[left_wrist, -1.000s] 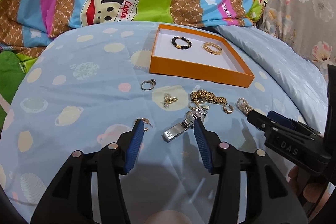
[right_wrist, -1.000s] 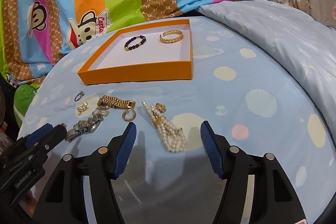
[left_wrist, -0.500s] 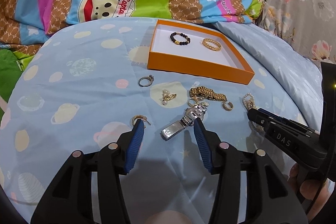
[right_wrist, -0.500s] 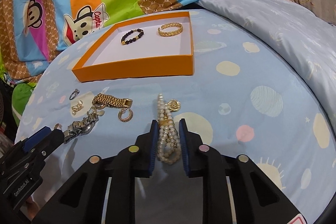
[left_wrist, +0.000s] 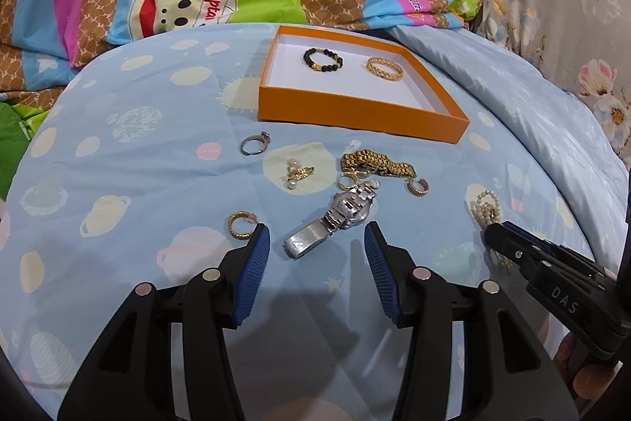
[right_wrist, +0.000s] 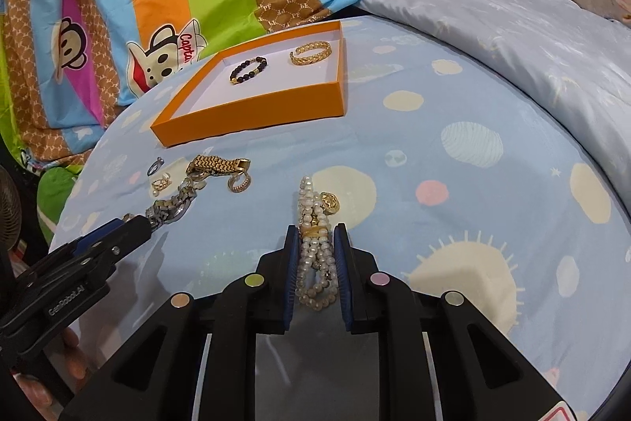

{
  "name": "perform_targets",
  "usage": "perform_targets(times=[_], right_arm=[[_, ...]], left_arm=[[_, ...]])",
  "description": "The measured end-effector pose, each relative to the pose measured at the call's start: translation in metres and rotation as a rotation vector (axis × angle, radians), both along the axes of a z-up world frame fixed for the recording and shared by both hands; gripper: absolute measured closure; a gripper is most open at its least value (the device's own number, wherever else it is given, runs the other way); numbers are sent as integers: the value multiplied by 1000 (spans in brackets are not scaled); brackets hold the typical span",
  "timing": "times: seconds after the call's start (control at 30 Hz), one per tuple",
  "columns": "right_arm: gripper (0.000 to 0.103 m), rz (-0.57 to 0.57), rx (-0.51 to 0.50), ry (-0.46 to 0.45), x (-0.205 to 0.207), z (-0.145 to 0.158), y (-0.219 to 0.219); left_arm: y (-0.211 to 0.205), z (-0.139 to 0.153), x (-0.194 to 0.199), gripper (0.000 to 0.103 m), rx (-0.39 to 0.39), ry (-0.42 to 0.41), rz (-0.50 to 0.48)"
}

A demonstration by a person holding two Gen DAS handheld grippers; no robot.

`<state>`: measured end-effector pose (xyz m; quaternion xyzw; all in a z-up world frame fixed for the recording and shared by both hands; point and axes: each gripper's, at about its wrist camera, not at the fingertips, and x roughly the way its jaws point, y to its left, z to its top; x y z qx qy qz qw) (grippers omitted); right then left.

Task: Organize jewelry
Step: 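Close the left tool on the silver watch band, then carry the silver watch and pearl bracelet into the orange box and release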

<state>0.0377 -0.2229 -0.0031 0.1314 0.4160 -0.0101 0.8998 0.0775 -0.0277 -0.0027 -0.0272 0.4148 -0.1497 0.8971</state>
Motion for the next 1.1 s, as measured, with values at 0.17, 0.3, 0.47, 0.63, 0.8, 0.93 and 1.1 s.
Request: perform_targets(times=[0.17,0.3,0.47,0.63,0.8,0.93,1.1], right_arm=[[86,2,2,2,1,0,0],[86,2,3,3,1,-1,0],[86,3,3,6,2,-1,1],[86,4,3,6,2,-2,1],[86,3,3,4,1,-2,2],[86,3,3,4,1,-2,2],[86,1,10,0,0,-1,1]], left_arm=[[-11,-1,8,55,37,7,-26],[-19,-3,17,55,66,23,-40],[-20,-4,20,66,60,28,-62],[-26,-3,13,93,49,22,-117],[-28,-1,3,93,34,8,-135],[-25,3,-4,93,6,-6,-142],[-25,5,-13,93,6,-15,-147]])
